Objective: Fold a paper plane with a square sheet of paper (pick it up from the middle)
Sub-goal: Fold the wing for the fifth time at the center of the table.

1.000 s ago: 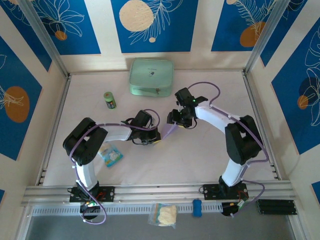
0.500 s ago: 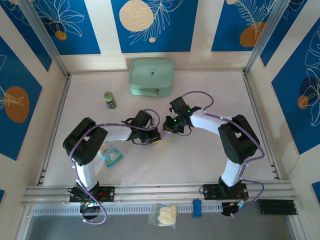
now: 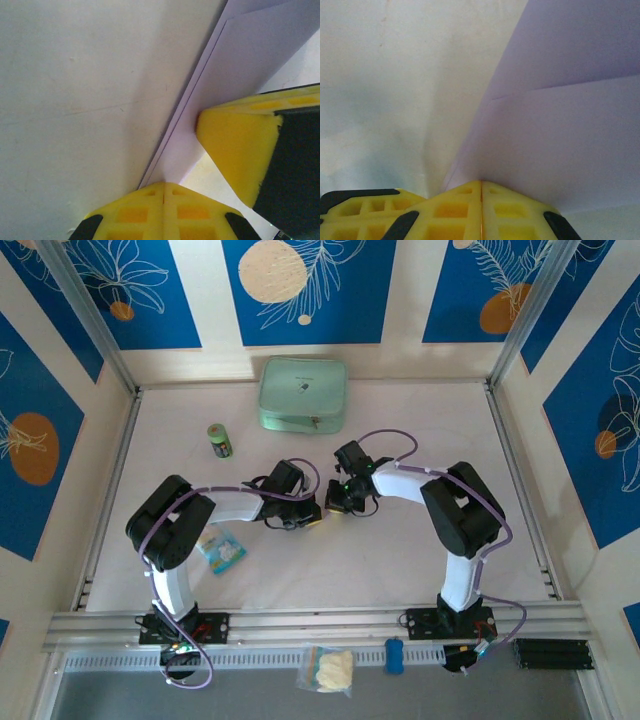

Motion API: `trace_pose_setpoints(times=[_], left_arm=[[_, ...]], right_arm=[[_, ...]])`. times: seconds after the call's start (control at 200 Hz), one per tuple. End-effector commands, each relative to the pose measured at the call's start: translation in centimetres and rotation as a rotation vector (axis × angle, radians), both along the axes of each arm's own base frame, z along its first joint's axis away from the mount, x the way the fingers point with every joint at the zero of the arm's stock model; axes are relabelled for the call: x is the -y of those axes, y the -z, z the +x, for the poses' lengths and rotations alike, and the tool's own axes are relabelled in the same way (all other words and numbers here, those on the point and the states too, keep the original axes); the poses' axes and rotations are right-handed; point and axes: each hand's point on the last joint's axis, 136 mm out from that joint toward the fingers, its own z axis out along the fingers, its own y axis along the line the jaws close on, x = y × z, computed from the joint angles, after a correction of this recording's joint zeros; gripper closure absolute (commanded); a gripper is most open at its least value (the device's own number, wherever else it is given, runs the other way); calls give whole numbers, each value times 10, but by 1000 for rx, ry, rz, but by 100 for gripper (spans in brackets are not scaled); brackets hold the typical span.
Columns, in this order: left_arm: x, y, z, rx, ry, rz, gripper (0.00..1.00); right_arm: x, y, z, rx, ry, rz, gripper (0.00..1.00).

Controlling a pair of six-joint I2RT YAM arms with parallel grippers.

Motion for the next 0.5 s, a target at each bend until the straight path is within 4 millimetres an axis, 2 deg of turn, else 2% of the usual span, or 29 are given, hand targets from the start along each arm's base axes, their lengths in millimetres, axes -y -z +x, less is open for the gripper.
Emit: trace_pose_setpoints(times=[0.0, 0.08, 0.15, 0.285, 0.34, 0.495], left_arm=[[-27, 33, -21, -100, -23, 122, 100], [-19, 22, -15, -67, -16, 82, 100], [-8, 5, -5, -19, -7, 26, 99], [8, -22, 12, 58, -7, -55, 97], [10, -23, 16, 66, -8, -61, 97], [9, -8, 18, 38, -17, -38, 98]], right_arm=[[12, 21, -4, -20, -16, -57, 94], [15, 30, -7, -34, -22, -74, 94], [18, 36, -10, -46, -25, -86, 95], [19, 37, -10, -47, -16, -65, 97], [19, 36, -10, -48, -10, -53, 98], [19, 36, -10, -57, -1, -14, 100]])
